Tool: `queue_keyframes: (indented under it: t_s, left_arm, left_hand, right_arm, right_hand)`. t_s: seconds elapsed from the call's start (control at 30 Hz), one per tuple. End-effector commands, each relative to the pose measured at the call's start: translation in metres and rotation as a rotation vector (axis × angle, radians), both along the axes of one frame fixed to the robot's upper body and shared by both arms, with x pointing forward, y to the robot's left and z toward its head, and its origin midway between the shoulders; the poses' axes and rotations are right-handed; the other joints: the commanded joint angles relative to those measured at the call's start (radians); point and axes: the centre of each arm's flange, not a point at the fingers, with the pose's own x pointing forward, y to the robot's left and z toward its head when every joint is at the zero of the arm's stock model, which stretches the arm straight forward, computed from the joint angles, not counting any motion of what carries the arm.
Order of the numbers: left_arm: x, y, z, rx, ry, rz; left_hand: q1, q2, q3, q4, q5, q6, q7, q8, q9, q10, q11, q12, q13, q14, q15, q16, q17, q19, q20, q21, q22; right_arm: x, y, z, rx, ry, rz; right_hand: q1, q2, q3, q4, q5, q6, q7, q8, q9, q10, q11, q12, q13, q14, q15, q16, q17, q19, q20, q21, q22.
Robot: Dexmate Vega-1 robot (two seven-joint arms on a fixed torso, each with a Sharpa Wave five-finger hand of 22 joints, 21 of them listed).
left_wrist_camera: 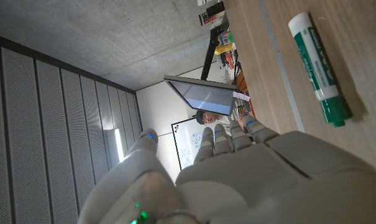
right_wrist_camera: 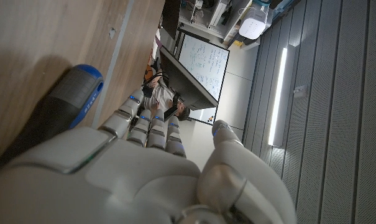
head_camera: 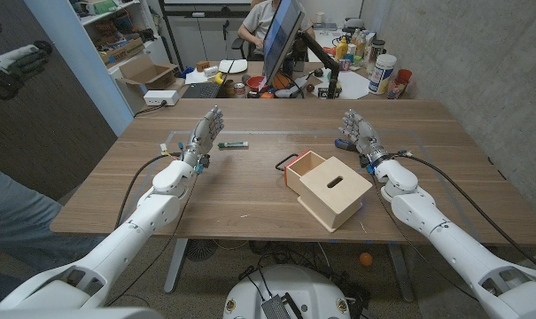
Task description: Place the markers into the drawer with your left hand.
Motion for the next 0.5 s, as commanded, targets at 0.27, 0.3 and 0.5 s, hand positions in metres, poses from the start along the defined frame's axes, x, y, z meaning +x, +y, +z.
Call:
queue_keyframes:
  t_s: [0.27, 0.3, 0.5]
  left_arm:
    - [-0.0014, 0.0045, 0.0043, 0.053, 0.005, -0.014]
    - [-0.0015, 0.0047, 0.0044, 0.062, 0.006, -0.013]
    - [-0.0037, 0.0067, 0.0065, 0.105, 0.003, 0.008]
  left_hand:
    - [0.009, 0.002, 0.006, -0.005, 0.007, 0.003, 0.003, 0.007, 0.003, -0.002, 0.006, 0.005, 0.005, -0.001, 0.004, 0.004, 0.005, -0.006, 0.002, 0.005, 0.004]
    - [0.009, 0.002, 0.006, -0.006, 0.007, 0.003, 0.003, 0.007, 0.003, -0.002, 0.006, 0.005, 0.005, -0.001, 0.004, 0.004, 0.005, -0.006, 0.002, 0.005, 0.004]
    - [0.013, 0.004, 0.008, -0.011, 0.007, 0.008, 0.004, 0.009, 0.003, -0.005, 0.012, 0.004, 0.005, -0.001, 0.005, 0.004, 0.005, -0.009, 0.004, 0.004, 0.003]
  right_arm:
    - [-0.0102, 0.0117, -0.0055, 0.015, -0.015, -0.009]
    - [-0.0108, 0.0112, -0.0055, 0.015, -0.016, -0.011]
    - [-0.0148, 0.0084, -0.0043, 0.018, -0.030, -0.029]
  right_hand:
    - [0.008, -0.001, 0.004, -0.001, 0.007, 0.010, 0.001, 0.003, 0.005, 0.009, -0.002, 0.002, 0.006, 0.006, 0.001, 0.003, 0.001, 0.006, 0.002, 0.005, 0.005]
    - [0.008, -0.001, 0.005, -0.002, 0.007, 0.010, 0.001, 0.003, 0.005, 0.009, -0.001, 0.002, 0.006, 0.006, 0.001, 0.003, 0.001, 0.006, 0.002, 0.005, 0.005]
    - [0.007, -0.001, 0.004, -0.002, 0.007, 0.013, 0.000, 0.004, 0.005, 0.012, -0.002, 0.002, 0.006, 0.008, 0.000, 0.003, 0.001, 0.007, 0.002, 0.005, 0.005]
